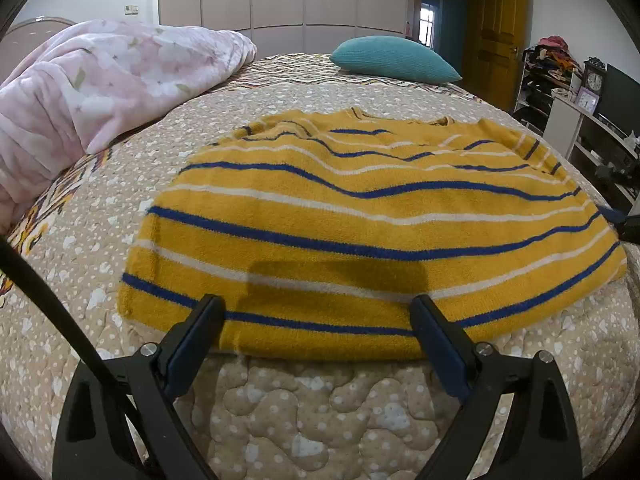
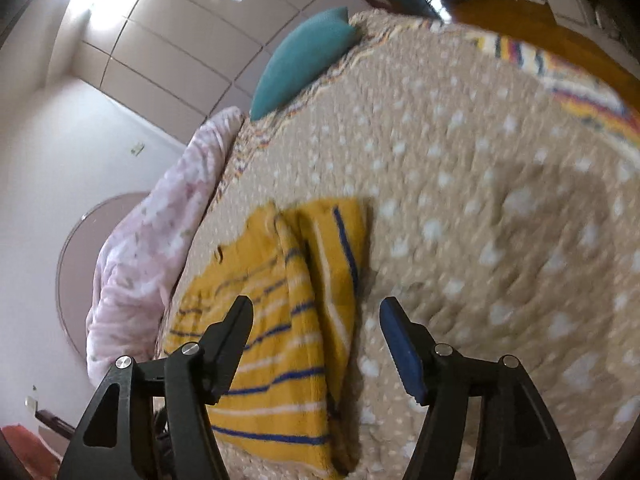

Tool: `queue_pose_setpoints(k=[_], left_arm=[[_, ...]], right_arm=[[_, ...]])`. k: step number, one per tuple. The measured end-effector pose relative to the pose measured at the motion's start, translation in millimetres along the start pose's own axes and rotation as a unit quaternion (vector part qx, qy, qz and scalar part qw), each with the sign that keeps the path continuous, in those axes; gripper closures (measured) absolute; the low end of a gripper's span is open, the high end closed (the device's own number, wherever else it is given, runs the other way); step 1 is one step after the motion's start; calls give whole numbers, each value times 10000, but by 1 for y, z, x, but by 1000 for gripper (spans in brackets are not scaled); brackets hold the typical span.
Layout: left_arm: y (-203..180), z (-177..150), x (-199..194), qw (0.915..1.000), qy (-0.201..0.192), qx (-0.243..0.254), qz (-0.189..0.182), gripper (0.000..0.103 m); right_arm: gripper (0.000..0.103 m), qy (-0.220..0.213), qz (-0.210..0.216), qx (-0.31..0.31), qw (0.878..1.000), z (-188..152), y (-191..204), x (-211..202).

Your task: Fold small clothes

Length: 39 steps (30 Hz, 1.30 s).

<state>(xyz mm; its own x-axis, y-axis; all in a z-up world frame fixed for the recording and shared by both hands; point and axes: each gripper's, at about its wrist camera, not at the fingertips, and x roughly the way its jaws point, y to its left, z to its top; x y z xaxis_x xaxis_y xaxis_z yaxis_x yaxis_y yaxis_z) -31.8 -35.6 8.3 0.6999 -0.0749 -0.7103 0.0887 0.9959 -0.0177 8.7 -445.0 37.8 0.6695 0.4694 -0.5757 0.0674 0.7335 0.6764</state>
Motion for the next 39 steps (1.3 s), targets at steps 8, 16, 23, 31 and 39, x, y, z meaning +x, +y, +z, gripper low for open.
queue_pose_setpoints(k=[8, 16, 23, 31, 39], left_arm=[[1, 0, -1, 10000, -24, -16, -25, 9], [4, 32, -31, 9905, 133, -795, -1112, 24], [-59, 88, 9, 9968, 90, 92, -788, 24], [-80, 75, 56, 9974, 476, 307, -453, 34], [-56, 70, 35, 9944, 437, 5, -959, 34]], right_arm=[[25, -69, -433, -717, 9965, -24, 27, 50], [73, 74, -445, -512, 9977, -21, 27, 55], [87, -36, -319, -289, 9991, -16, 48, 40], [88, -104, 105, -836, 9964, -12, 126, 27], [88, 88, 294, -970, 9948, -15, 180, 49]])
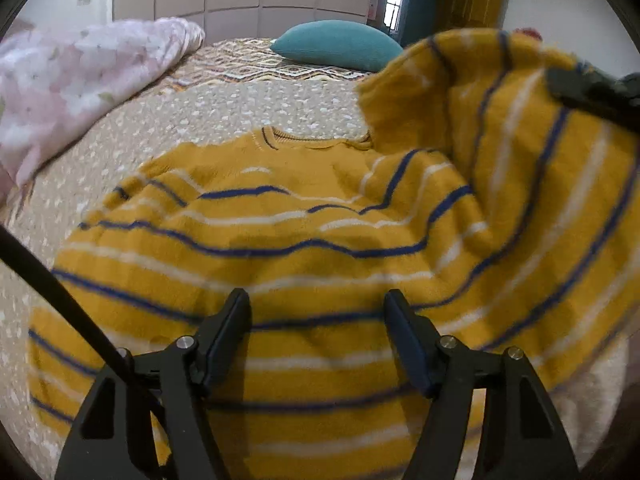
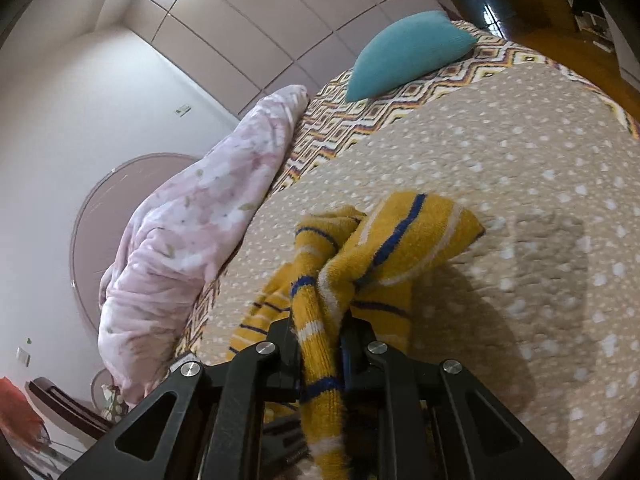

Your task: Fold small clothes

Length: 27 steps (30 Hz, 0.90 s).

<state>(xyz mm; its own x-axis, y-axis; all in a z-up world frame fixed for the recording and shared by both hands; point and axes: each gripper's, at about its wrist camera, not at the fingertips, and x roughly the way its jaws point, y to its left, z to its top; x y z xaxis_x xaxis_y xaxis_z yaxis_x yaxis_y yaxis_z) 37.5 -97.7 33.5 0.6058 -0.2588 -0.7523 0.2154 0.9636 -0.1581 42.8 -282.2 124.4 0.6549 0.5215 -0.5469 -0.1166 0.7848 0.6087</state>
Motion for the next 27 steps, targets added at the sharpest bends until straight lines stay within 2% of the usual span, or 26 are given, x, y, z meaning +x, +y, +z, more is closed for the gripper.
queue_pose_setpoints(k=[1, 2, 6, 8, 13, 18, 20, 24, 25, 27], left_arm=[[9, -2, -15, 9994, -93, -214, -262, 34], [17, -5, -25, 9986, -184, -333, -358, 34], [57, -19, -75, 9936, -713, -813, -328, 34], [83, -25, -94, 9891, -971, -1072, -269, 34], [157, -39, -118, 9711, -1487, -1849, 257, 34], [213, -55, -111, 9569, -1429, -2494, 415, 34], [228, -62, -108, 9520, -1361, -2714, 391, 34], [238, -66, -108, 9455, -1409, -2931, 178, 34], [239, -69, -112, 9449, -1432, -2941, 162, 34], [240, -71, -113, 9439, -1447, -2964, 131, 34]], right_arm=[[88, 33, -14, -10, 10000, 1, 8, 5], [88, 54, -11, -8, 10000, 1, 12, 7], [89, 122, -52, 34, 9999, 3, 35, 25], [89, 136, -137, -21, 9998, 4, 54, 38], [89, 214, -203, -212, 9993, -1, 103, 75], [89, 382, -413, -516, 9971, -25, 149, 128], [89, 651, -490, -581, 9950, -41, 156, 152], [79, 1524, -420, -656, 9852, -84, 153, 202], [76, 1784, -99, -652, 9817, -94, 152, 212], [70, 2033, 365, -595, 9766, -101, 152, 215]])
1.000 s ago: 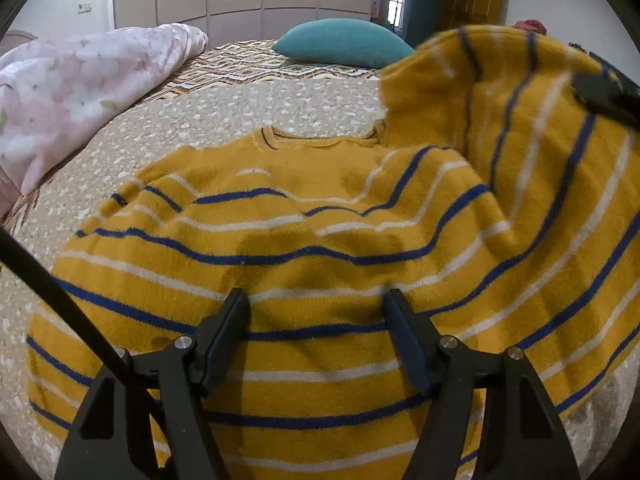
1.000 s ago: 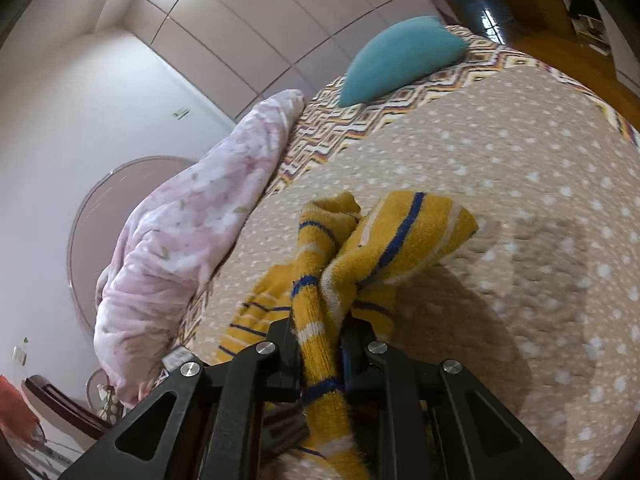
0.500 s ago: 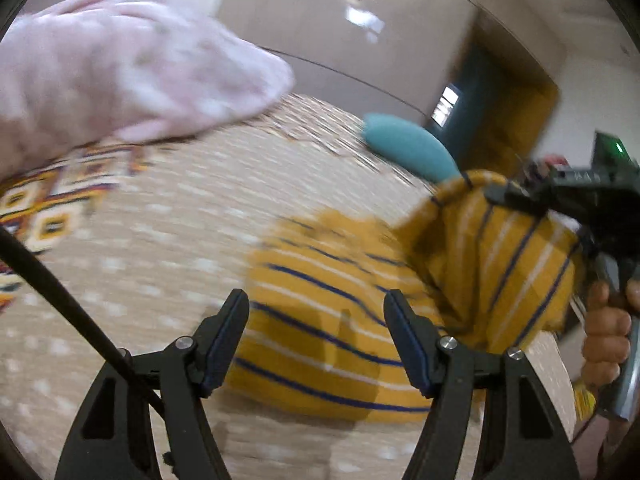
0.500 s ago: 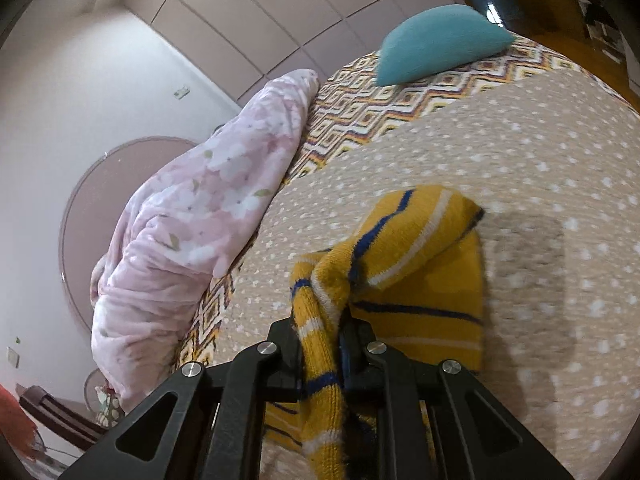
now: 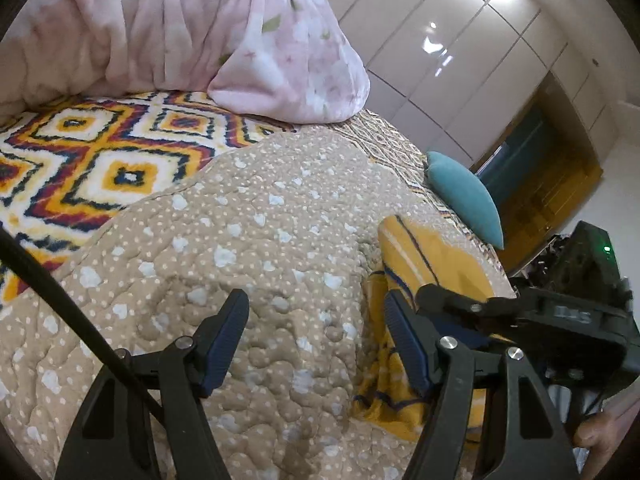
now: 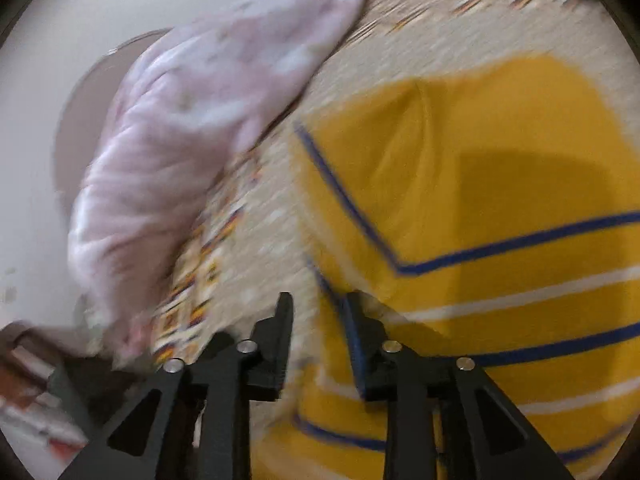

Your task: Fold small clothes

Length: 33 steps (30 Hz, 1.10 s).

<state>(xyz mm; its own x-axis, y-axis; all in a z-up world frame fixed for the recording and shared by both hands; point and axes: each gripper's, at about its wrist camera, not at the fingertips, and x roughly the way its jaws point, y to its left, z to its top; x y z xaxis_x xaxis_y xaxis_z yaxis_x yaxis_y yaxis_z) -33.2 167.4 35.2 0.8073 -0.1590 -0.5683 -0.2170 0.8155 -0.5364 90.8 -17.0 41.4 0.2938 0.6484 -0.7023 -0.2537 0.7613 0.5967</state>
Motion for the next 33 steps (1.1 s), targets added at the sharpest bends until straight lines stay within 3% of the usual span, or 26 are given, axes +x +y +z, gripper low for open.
queue_pose_setpoints(k=[4, 11, 14, 19, 20, 21, 22, 23, 24, 25, 26, 27, 30, 31, 33], left_arm=[[0, -1, 0, 9995, 95, -149, -277, 34], [-11, -8, -13, 9929, 16, -317, -1150, 24], [-23, -14, -13, 9887, 111, -179, -1486, 20], [-50, -31, -1, 9886, 388, 357, -1408, 21], [-55, -35, 4, 9885, 463, 451, -1366, 32], [-57, -38, 10, 9879, 576, 486, -1354, 59], [-59, -41, 17, 9859, 796, 491, -1389, 71], [-59, -44, 22, 9845, 916, 449, -1425, 80], [-58, -46, 24, 9844, 945, 371, -1436, 81], [-57, -47, 24, 9846, 923, 296, -1454, 82], [-57, -46, 23, 9844, 916, 267, -1478, 84], [-58, -46, 21, 9833, 906, 224, -1563, 84], [-67, -45, 19, 9743, 916, 13, -2060, 86], [-75, -45, 18, 9677, 959, -69, -2330, 86], [-85, -46, 19, 9607, 1011, -123, -2583, 89]], right_arm=[[62, -101, 89, -582, 9982, 1, 17, -21], [47, -466, -883, -1219, 9875, 28, 30, -54], [34, -275, -1262, -1556, 9793, 45, 38, -40], [34, 151, -2047, -2135, 9551, 65, 47, 2], [34, 284, -2209, -2289, 9476, 66, 50, 14], [34, 401, -2305, -2385, 9425, 67, 52, 23], [34, 583, -2432, -2481, 9359, 67, 53, 35], [34, 695, -2523, -2535, 9313, 67, 53, 44], [34, 769, -2619, -2575, 9269, 66, 53, 50], [39, 900, -2804, -2636, 9186, 63, 51, 58], [70, 948, -2953, -2686, 9119, 61, 48, 62], [87, 975, -3047, -2703, 9081, 59, 46, 62], [94, 579, -2932, -2441, 9226, 66, 37, 28], [94, 368, -2953, -2300, 9266, 70, 33, 10], [94, -36, -3077, -2020, 9298, 76, 24, -31]])
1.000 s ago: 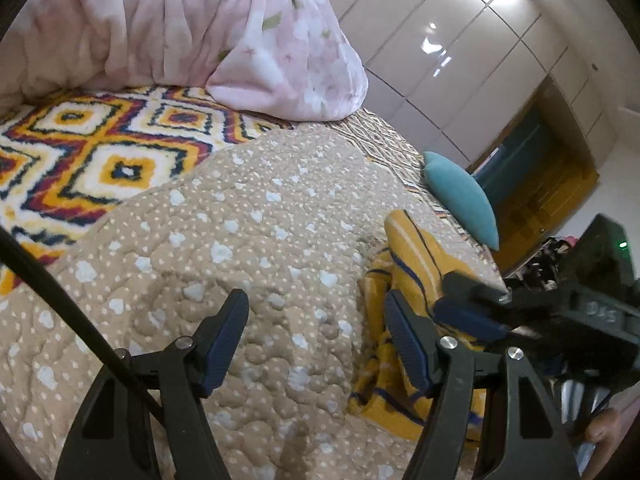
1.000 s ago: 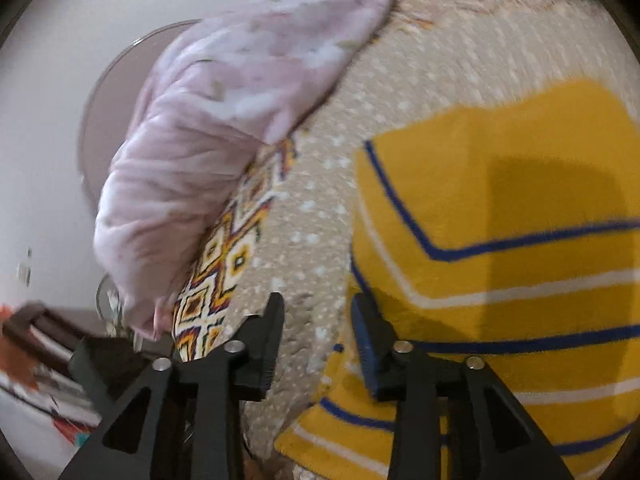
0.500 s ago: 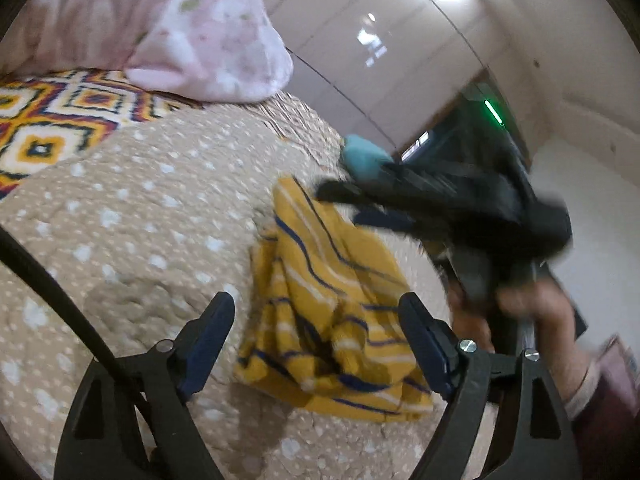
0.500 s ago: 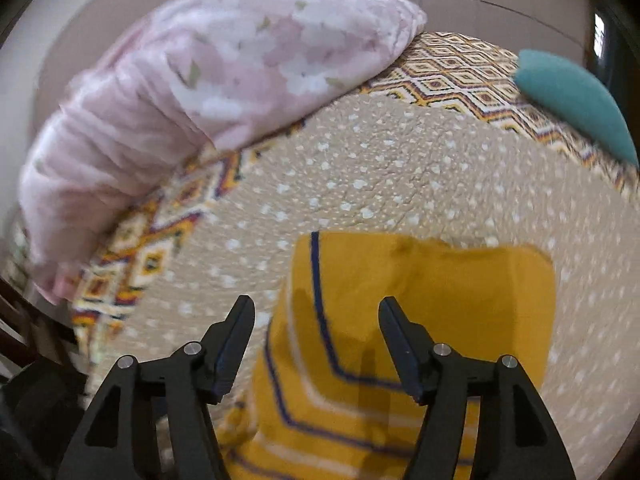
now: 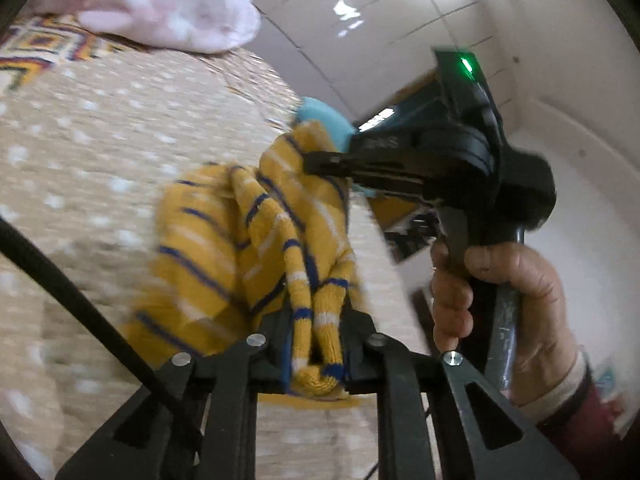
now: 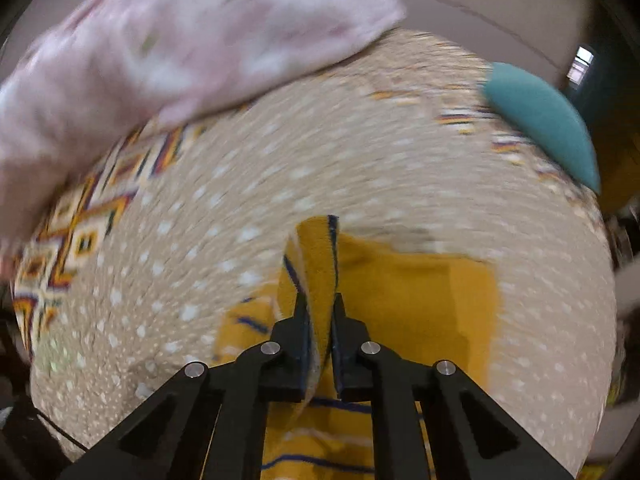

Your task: Fold small clothes

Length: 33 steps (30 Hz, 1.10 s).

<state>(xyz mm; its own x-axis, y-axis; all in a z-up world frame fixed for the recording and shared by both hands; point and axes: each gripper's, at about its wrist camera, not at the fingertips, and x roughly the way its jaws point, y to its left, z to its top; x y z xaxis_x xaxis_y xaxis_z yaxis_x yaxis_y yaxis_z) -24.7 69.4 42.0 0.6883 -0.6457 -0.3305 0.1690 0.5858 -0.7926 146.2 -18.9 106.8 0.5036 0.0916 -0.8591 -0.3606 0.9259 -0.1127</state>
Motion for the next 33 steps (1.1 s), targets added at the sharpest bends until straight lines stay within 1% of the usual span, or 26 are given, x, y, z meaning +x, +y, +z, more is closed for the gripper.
queue_pose_setpoints(k=[2, 3, 4, 6, 8, 9, 10, 12, 15, 17, 19, 20, 21, 23, 25, 26, 27, 28, 30, 32, 33], left_arm=[[-11, 0, 7, 9996, 64, 1, -266, 89], [-13, 1, 8, 9994, 86, -4, -345, 89], [-15, 1, 10, 9992, 101, -9, -391, 89], [-11, 2, 9, 9995, 88, -24, -308, 90], [-1, 2, 6, 9998, 75, -142, -115, 90], [7, 3, 4, 9997, 68, -242, -25, 90], [15, 4, 1, 9993, 58, -357, 71, 90], [35, 4, -7, 9976, 49, -629, 273, 90], [53, 4, -18, 9953, 58, -927, 266, 90], [56, 4, -26, 9950, 6, -961, 261, 90], [51, 9, -30, 9959, -67, -857, 294, 90], [48, 9, -33, 9965, -105, -768, 313, 90], [46, 9, -37, 9970, -151, -682, 339, 90], [43, 8, -45, 9969, -263, -602, 425, 89], [47, 9, -51, 9957, -404, -618, 557, 88], [53, 11, -54, 9945, -459, -688, 636, 84], [57, 12, -56, 9935, -493, -769, 673, 77], [63, 14, -57, 9920, -537, -903, 706, 74], [79, 19, -56, 9882, -606, -1166, 786, 71], [90, 22, -61, 9845, -688, -1319, 928, 69], [94, 24, -60, 9828, -737, -1346, 1028, 64]], right_arm=[[94, -204, -401, 269, 9986, -3, -32, -26], [94, -276, -574, 348, 9974, -5, -41, -37], [94, -392, -834, 440, 9948, -7, -53, -51], [94, -514, -1234, 442, 9900, -6, -57, -65], [94, -515, -1393, 353, 9883, 2, -50, -65], [94, -465, -1333, 341, 9894, 5, -45, -62], [94, -358, -1146, 342, 9922, 9, -37, -51], [94, -179, -942, 327, 9949, 13, -21, -32], [93, 146, -438, 379, 9982, 18, 8, 3], [93, 359, -110, 465, 9982, 20, 23, 25], [84, 518, 319, 560, 9966, 21, 30, 43], [75, 521, 477, 609, 9956, 21, 30, 45], [68, 475, 604, 665, 9948, 19, 30, 46], [67, 260, 800, 836, 9929, 17, 21, 38], [65, 1, 981, 964, 9905, 13, 8, 20], [65, -119, 994, 982, 9901, 10, 2, 10], [65, -189, 1007, 980, 9899, 9, 0, 4], [65, -262, 1039, 992, 9893, 3, -5, -5], [65, -300, 1166, 1022, 9875, -7, -13, -17], [65, -118, 1376, 1020, 9852, -25, -13, -22], [65, -38, 1471, 1001, 9840, -32, -13, -21]])
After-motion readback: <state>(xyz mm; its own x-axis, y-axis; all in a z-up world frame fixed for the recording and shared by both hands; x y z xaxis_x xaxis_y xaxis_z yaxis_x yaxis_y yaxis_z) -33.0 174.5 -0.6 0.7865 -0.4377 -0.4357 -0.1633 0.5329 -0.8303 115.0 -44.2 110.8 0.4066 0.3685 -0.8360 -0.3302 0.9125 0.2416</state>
